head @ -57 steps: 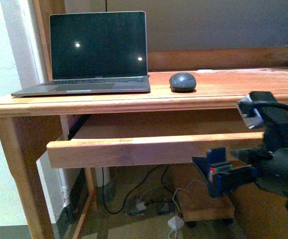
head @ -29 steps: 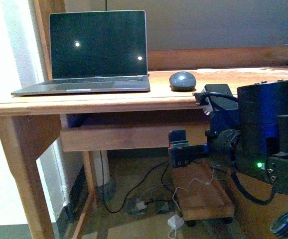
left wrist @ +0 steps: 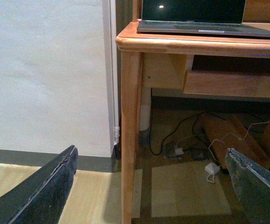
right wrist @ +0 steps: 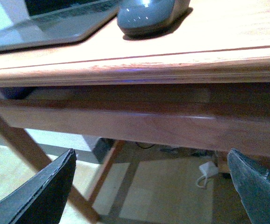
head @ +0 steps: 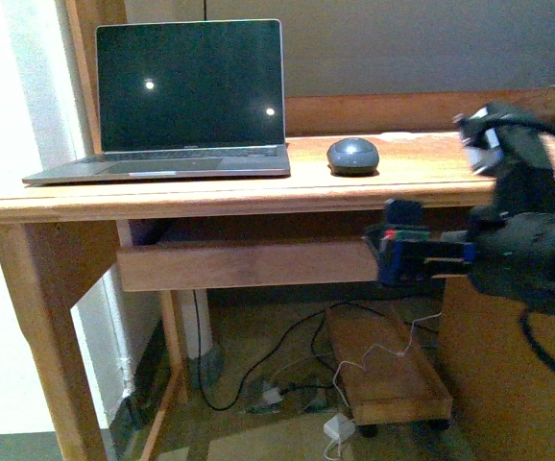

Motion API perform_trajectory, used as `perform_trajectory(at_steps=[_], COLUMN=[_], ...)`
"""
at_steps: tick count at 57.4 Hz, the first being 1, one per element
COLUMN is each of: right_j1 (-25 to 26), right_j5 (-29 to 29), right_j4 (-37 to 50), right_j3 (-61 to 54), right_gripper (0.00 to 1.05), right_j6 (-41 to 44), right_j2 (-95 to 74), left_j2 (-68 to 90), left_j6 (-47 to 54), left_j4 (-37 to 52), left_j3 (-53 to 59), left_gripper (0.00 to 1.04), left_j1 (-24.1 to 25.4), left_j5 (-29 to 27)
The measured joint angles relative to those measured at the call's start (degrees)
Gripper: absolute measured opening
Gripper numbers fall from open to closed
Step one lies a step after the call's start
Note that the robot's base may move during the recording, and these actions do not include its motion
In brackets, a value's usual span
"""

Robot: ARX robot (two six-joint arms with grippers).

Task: Place mouse

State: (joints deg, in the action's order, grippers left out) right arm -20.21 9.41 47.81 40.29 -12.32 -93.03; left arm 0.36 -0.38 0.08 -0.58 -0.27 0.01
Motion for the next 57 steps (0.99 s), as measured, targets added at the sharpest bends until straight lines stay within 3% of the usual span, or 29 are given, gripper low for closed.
perform_trajectory(at_steps=[7,17,29,41,42,44,46,51,54,57], right_j1=[2.8,5.4,5.3,3.7,3.8,2.4,-1.0,-2.0,-0.3,1.6], right_j5=[6.8,11.9,11.2,10.1,9.5,3.0,-8.5,-24.2,-28.0,-27.2], right_j4=[-2.7,-9.0,-19.9,-38.1,-38.6,-39.0,-40.0,-42.5,-43.5,-44.4], right_j3=[-11.2,-24.9,-35.8,-39.5,-39.5,-39.5,-39.5,-39.5,-39.5,-39.5], right_gripper=[0.97,0.97,0.97,0.97,0.97,0.94,0.87,0.74,0.65,0.57], right_j6=[-4.0,-7.8,-9.5,-11.1,-10.9,-8.6,-4.6,3.8,6.8,8.7], right_j2=[13.8,33.4,56.3,80.7,82.2,83.6,85.2,87.2,88.3,89.2], left_j2=[0.0,0.0,0.0,0.0,0.0,0.0,0.0,0.0,0.0,0.0], left_j6=[0.0,0.0,0.0,0.0,0.0,0.0,0.0,0.0,0.0,0.0], left_j4=[0.0,0.0,0.0,0.0,0.0,0.0,0.0,0.0,0.0,0.0], left_j3=[0.0,0.0,0.0,0.0,0.0,0.0,0.0,0.0,0.0,0.0], left_gripper=[0.97,0.97,0.97,0.97,0.97,0.97,0.97,0.97,0.97,0.97], left_j1=[0.0,0.0,0.0,0.0,0.0,0.0,0.0,0.0,0.0,0.0], left_j5=[0.0,0.0,0.0,0.0,0.0,0.0,0.0,0.0,0.0,0.0])
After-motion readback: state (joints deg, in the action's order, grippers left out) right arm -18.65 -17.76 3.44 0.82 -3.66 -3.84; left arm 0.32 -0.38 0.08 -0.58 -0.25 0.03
